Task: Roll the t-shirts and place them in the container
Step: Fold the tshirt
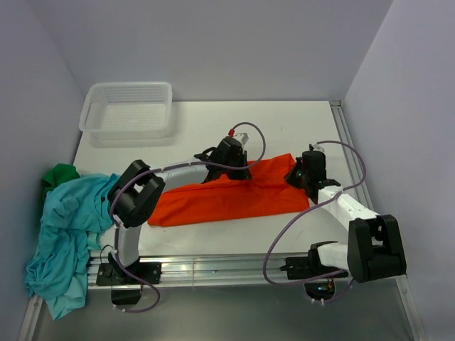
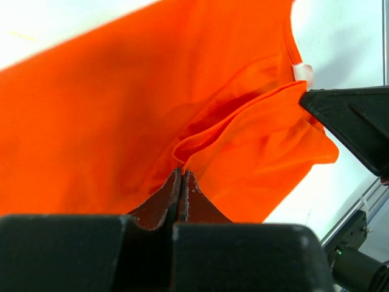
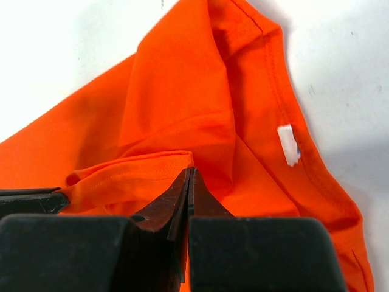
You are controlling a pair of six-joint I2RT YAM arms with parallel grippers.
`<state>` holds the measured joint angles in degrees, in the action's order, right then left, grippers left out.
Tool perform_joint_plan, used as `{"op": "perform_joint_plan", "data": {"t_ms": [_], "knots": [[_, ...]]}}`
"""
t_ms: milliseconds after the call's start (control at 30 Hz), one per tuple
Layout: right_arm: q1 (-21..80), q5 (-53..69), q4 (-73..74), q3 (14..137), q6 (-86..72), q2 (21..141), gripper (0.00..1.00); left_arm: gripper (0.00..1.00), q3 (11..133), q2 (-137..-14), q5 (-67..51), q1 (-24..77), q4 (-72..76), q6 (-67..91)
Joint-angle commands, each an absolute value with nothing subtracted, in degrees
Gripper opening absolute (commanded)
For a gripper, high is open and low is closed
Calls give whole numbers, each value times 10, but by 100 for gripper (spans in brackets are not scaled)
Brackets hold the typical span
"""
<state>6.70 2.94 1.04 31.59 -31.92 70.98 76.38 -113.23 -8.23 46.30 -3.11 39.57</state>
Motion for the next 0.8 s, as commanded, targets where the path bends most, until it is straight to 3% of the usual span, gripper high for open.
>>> {"op": "perform_joint_plan", "data": {"t_ms": [0,233,533,700,767], "knots": [[63,22,18,310,-327,681,0,1,759,-1099,-62,476,-11,377],[69,31,41,300,-341,641,0,1,733,-1078,-45,486,-7,375],[74,38,60,278,-364,621,0,14,691,-1052,-26,493,-10,368],[77,40,70,265,-374,600,0,15,672,-1034,-14,501,-5,366],[79,38,83,262,-378,594,12,19,664,-1031,-14,504,-5,363]]}}
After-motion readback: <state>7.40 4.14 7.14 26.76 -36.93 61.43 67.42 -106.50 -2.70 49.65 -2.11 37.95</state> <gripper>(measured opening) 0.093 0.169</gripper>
